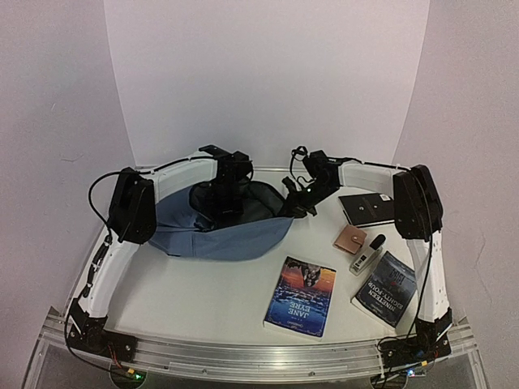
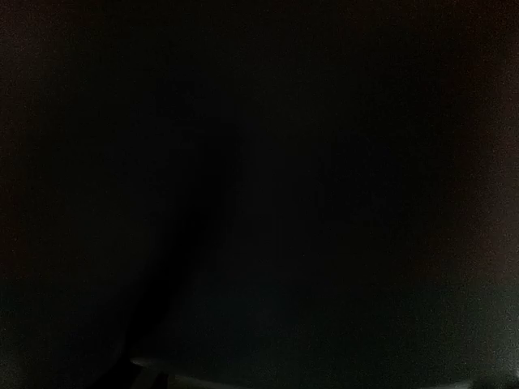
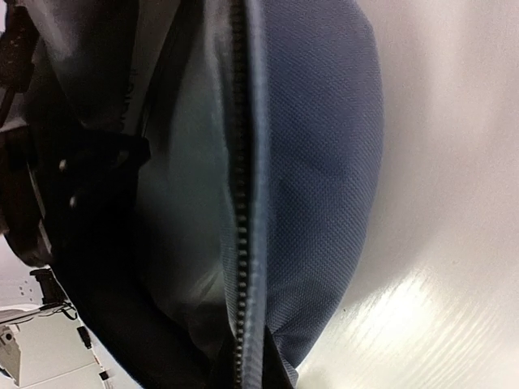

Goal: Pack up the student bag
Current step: Adjust the student bag at the center of the board.

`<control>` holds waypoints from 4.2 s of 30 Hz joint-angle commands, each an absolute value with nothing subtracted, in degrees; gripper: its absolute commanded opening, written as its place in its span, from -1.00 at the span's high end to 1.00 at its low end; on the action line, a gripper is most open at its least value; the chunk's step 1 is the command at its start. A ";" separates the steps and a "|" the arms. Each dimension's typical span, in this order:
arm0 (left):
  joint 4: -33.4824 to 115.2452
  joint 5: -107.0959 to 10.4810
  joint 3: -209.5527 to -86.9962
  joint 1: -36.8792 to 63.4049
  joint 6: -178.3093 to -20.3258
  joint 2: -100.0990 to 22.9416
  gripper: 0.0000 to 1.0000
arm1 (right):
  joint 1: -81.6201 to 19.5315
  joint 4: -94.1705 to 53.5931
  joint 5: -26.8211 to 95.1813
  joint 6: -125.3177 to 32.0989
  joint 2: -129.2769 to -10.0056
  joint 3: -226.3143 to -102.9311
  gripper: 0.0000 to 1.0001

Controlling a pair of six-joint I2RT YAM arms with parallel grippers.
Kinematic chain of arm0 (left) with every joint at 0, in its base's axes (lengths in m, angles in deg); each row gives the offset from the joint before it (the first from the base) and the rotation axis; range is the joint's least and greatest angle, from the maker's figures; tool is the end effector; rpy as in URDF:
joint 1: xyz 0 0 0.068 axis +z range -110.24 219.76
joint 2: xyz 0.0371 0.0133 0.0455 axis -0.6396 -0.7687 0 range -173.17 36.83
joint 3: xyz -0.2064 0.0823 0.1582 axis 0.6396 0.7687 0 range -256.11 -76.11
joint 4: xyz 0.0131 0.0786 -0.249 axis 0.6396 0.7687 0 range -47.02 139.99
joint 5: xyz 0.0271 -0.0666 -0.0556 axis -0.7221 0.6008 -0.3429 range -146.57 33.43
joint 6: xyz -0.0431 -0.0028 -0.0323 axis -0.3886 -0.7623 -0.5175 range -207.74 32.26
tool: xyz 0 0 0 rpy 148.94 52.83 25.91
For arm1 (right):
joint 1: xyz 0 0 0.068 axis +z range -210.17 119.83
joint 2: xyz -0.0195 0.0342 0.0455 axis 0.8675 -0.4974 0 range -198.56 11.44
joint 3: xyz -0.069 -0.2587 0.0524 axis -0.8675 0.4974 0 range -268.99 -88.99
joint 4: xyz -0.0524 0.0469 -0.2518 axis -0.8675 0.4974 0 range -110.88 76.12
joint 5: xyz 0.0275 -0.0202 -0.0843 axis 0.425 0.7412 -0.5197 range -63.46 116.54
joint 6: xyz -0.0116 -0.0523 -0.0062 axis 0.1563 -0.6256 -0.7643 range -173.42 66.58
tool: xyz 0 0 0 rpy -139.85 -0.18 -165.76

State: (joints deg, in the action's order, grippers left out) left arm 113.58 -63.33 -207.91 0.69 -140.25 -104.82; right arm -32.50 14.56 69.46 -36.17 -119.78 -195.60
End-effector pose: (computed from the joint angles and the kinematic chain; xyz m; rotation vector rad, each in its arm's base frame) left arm 0.3884 -0.3098 0.1867 -0.3585 2.9187 -0.0551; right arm 0.4242 0.2498 0.1778 -0.5235 2.6411 1.2466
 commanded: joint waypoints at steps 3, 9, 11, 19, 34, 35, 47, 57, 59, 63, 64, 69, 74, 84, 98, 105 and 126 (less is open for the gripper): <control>124.93 -76.28 -203.32 5.69 -148.66 -98.07 -0.21 | -34.42 15.70 64.27 -38.45 -113.92 -192.55 1.00; 104.75 -66.62 -199.30 4.36 -138.69 -93.14 -0.08 | -34.59 15.67 66.96 -38.92 -114.71 -193.24 1.00; 99.33 -62.73 -199.98 3.34 -136.15 -91.93 -0.07 | -34.31 15.72 68.39 -38.77 -115.33 -194.11 1.00; 98.25 -58.33 -202.31 4.52 -134.58 -87.66 -0.31 | -33.49 15.68 69.96 -38.89 -116.27 -194.86 1.00; 104.35 -52.91 -202.49 10.20 -127.81 -89.95 -0.50 | -33.47 15.68 70.13 -39.27 -116.09 -193.74 1.00; 106.00 -52.28 -204.51 10.23 -126.84 -91.53 -0.49 | -33.52 15.66 70.13 -39.27 -116.08 -193.65 1.00; 106.58 -48.72 -207.24 10.32 -124.81 -96.03 -0.17 | -33.48 15.68 70.14 -39.13 -116.08 -193.23 1.00; 96.61 -48.64 -192.85 13.58 -132.70 -81.25 1.00 | -34.05 15.67 63.47 -40.32 -116.63 -190.82 1.00; 94.44 -49.88 -185.08 16.00 -134.99 -76.74 1.00 | -34.32 15.68 62.26 -40.58 -116.63 -190.20 1.00; 89.80 -49.74 -170.83 20.54 -138.80 -69.90 1.00 | -34.79 15.67 59.82 -41.20 -116.64 -189.44 1.00; 88.70 -49.56 -168.37 21.23 -139.36 -68.84 1.00 | -34.86 15.66 59.28 -41.28 -116.65 -189.25 1.00; 89.93 -50.40 -165.37 22.88 -137.27 -70.98 1.00 | -35.01 15.70 58.72 -41.56 -116.83 -188.78 1.00; 93.01 -51.98 -170.09 22.80 -134.91 -75.91 0.88 | -34.99 15.67 62.41 -41.48 -117.48 -190.03 0.99; 102.72 -56.01 -181.19 22.80 -130.70 -80.60 0.11 | -34.93 16.17 67.54 -42.64 -113.50 -193.69 -0.29; 105.31 -49.96 -208.13 9.75 -119.55 -81.47 -0.25 | -34.98 16.99 66.51 -45.49 -113.96 -195.85 -0.59; 104.88 -45.17 -220.42 2.93 -122.63 -97.07 -0.04 | -34.92 16.78 68.20 -43.24 -118.89 -199.15 -0.48; 106.23 -71.15 -210.24 6.68 -134.18 -102.61 -0.20 | -32.32 14.56 72.44 -41.06 -114.47 -192.29 1.00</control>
State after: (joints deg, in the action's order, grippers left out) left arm 103.03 -59.58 -213.38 2.94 -129.48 -107.66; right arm -32.32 14.26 72.66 -40.39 -119.82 -194.18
